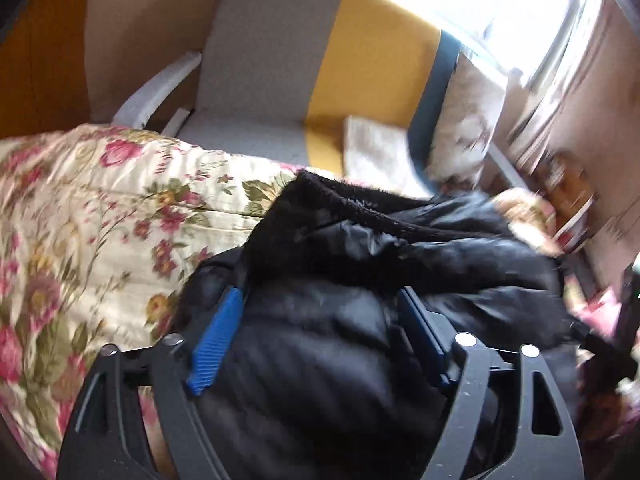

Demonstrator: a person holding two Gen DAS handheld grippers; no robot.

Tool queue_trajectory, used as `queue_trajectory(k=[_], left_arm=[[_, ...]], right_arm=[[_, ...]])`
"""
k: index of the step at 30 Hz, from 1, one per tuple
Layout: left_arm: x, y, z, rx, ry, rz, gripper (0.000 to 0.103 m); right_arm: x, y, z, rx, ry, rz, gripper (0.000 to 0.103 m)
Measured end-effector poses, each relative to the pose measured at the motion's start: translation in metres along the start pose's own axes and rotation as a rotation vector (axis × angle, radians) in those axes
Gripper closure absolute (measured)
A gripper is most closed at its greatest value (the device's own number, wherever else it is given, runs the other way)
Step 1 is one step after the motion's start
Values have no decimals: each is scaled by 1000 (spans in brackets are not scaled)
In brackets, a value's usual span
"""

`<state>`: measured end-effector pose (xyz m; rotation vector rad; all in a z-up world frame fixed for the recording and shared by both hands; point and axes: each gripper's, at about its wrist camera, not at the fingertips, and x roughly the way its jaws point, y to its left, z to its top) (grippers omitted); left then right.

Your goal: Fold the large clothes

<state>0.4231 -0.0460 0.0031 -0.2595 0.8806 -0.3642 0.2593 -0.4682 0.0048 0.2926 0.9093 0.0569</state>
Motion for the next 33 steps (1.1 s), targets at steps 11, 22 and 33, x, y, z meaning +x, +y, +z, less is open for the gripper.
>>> queue_trajectory(k=[11,22,33], left_arm=[[-28,91,-84,-377,99,-256,20],[-33,79,-103,-373,148,-322,32],[-75,65,-136,-274,165,-390,56]], right_arm=[[-72,-71,-98,275,-56,177,2],[-74,-109,-127,517,-50,236,3],[-99,-70,-130,353,-7,253,79]])
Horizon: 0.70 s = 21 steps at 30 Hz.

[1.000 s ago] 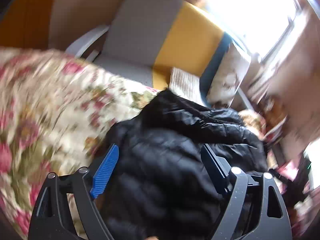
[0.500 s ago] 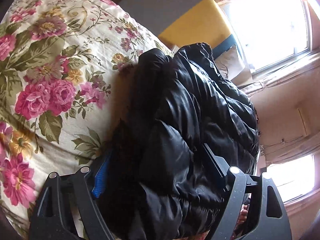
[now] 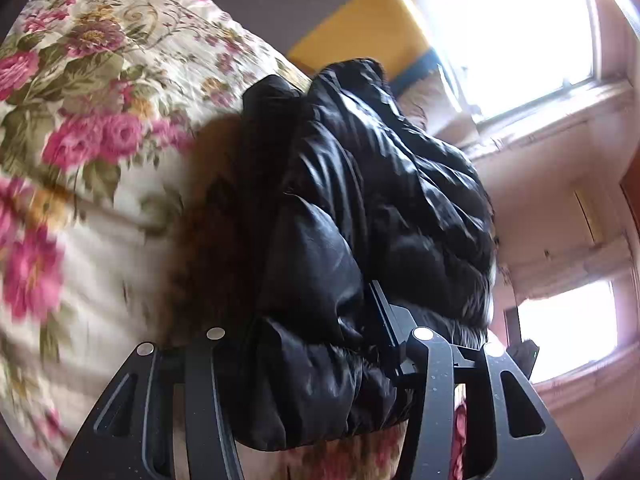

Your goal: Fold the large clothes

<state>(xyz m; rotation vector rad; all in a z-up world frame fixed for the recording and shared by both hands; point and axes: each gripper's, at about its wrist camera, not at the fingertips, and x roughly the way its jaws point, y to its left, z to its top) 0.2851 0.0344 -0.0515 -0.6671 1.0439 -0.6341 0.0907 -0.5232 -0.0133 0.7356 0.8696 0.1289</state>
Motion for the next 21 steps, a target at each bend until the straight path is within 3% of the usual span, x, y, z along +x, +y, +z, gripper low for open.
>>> queue_trajectory(k=[3,7,9,11,13,15,17,21], left_arm=[[-13,-7,-28,29,25,-25,56],[-43,-12,-94,59,72,-42,56],[-60,-11,-122,53,60,1,54],[-80,-10,-138,57,23,72,42],[-106,-10,-144,59,-69,133,28],[-129,-17,-141,73,-157,187,27],[-139,-42,-135,155,-222,258,27],[-109,-117,-116,368,-251,228,27]], right_arm=[[-25,-1,-16,-38,22,-3,79],[-64,-12,-51,-63,46,-5,79],[-74,-19,-65,-74,52,-31,72],[-81,-24,-77,-65,51,-51,49],[-92,-28,-83,-57,24,-89,35],[-111,-23,-80,-80,-56,-150,35],[-123,-7,-74,-125,-126,-172,35],[-115,62,-70,-300,-200,-158,35]])
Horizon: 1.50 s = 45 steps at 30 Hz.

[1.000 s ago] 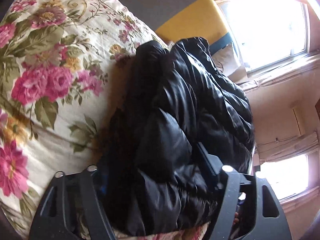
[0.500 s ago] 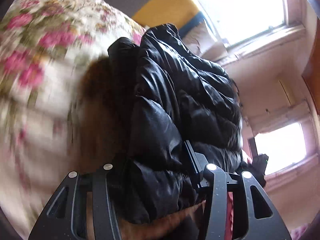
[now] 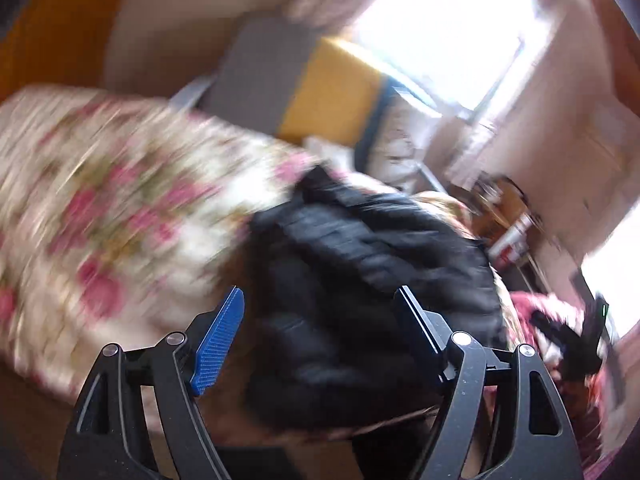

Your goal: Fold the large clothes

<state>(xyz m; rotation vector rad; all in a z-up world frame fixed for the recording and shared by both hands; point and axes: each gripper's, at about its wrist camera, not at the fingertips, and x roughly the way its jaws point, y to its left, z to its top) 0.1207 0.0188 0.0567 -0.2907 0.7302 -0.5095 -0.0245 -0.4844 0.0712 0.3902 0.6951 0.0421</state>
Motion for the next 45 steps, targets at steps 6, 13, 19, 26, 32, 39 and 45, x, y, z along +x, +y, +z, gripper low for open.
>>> queue_trajectory(k=[6,13,19,26,32,39,45], left_arm=[[77,-94,21,146,17,-11,38],[156,-114,13,175,108,99,51],[191,-106,-4,194,156,171,51],[203,-98,-10,192,153,183,51],[210,-94,-16,196,137,195,51],[208,-93,-25,199,127,202,51],[208,-93,-25,198,125,195,51]], right_arm=[[68,76,16,-106,46,21,31],[119,75,10,-129,109,-33,31],[154,68,-1,-138,180,-50,30],[174,59,-11,-151,206,-62,30],[186,49,-16,-140,214,-52,30],[185,49,-19,-142,213,-60,30],[155,47,4,-97,224,5,27]])
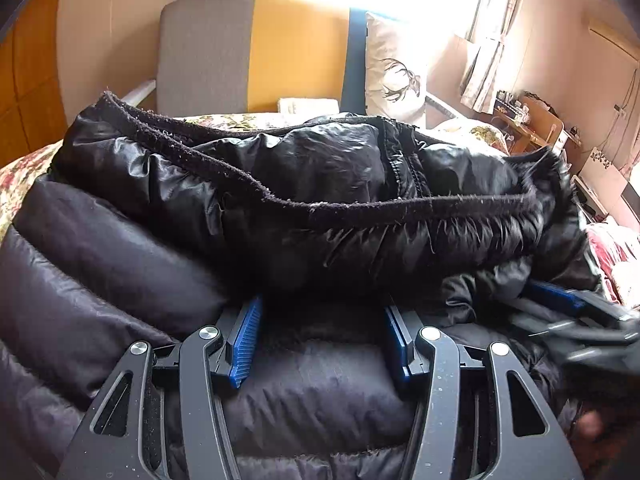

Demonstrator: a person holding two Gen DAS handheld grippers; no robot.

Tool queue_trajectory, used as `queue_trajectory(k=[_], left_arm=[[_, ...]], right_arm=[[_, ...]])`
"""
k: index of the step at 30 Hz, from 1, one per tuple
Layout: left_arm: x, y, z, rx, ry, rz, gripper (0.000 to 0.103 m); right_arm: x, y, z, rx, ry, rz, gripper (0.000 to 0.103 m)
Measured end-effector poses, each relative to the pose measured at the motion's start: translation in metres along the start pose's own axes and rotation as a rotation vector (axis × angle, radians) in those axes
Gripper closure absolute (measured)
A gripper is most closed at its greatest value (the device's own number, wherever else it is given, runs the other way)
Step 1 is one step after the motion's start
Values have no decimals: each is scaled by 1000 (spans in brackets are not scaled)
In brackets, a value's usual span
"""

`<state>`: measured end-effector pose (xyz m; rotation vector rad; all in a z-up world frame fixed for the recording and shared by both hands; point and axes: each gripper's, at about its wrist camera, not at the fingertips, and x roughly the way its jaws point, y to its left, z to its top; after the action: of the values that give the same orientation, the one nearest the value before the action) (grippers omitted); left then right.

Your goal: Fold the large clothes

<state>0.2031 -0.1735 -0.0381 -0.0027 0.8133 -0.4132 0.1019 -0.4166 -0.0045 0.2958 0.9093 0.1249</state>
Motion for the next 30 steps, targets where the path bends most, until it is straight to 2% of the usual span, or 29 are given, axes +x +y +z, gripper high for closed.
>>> queue_trajectory(k=[2,6,9,11,13,16,21,22,24,26,28,30], left_arm=[[0,1,0,-2,1,-3,51],[0,3,0,0,-3,-8,51],[0,4,-1,1,-8,-10,51],[0,5,-2,2,-10,-10,51],[0,5,-3,4,-12,-11,51],[-1,5,-4,5,-12,-13,51],[-1,8,-4,1,-11,-27,51],[-1,10,-4,-2,-11,-31,51],[-1,13,-4,-7,-10,-41,51],[-1,15,-4,-18,-8,-51,51],[-1,17,-4,-23,-7,-59,51],[-1,21,-5,-32,-7,-70,51]], right_arm=[[-33,-15,3,50,-75,40,19],[-87,-75,-5,187,-178,26,9],[-94,-133,-27,308,-135,-5,5],[-88,-162,-47,396,-87,20,3],[-78,-183,-64,477,-47,101,2],[-66,-191,-77,537,-14,207,2],[-51,-175,-81,506,10,334,2],[-49,-171,-81,509,16,349,3],[-49,-163,-81,495,25,359,33],[-54,-157,-78,517,3,396,53],[-73,-145,-73,488,-40,384,64],[-91,-124,-62,443,-92,395,70]])
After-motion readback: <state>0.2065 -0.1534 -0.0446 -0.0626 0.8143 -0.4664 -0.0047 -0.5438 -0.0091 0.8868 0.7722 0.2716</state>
